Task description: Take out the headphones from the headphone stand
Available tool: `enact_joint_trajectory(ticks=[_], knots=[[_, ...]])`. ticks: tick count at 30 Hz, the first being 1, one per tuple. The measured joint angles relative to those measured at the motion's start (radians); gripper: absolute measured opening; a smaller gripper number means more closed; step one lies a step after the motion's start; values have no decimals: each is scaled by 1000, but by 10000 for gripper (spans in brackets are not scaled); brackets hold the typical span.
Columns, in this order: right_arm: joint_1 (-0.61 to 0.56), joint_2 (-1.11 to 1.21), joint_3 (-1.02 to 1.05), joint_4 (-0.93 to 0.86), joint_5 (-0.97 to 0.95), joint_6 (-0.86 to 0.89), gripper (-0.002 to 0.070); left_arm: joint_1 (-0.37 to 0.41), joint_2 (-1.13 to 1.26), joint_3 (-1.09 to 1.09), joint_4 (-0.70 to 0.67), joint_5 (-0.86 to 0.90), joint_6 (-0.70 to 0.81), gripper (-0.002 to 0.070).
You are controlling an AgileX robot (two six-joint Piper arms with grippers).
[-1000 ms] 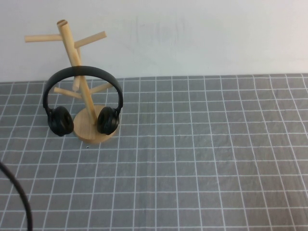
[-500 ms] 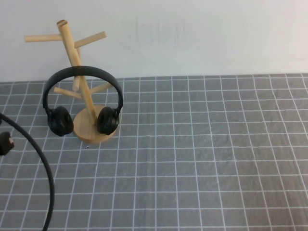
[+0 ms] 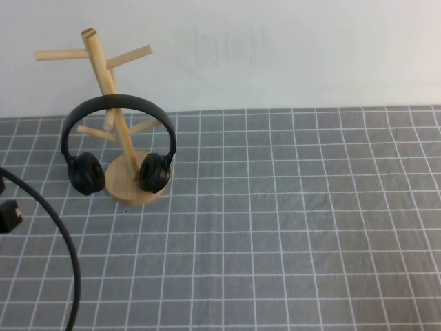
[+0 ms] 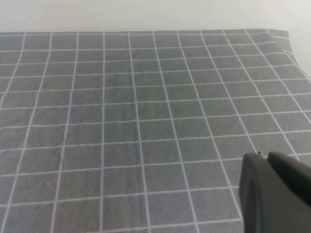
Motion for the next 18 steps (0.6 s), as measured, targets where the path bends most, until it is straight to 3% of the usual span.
enact_joint_trajectory(ticks=[6,18], knots=[[0,0,0,0,0,0,-6,0,4,0,15,8,8,-4],[0,0,0,0,0,0,-6,-8,108,0,185,-83,163,-4]])
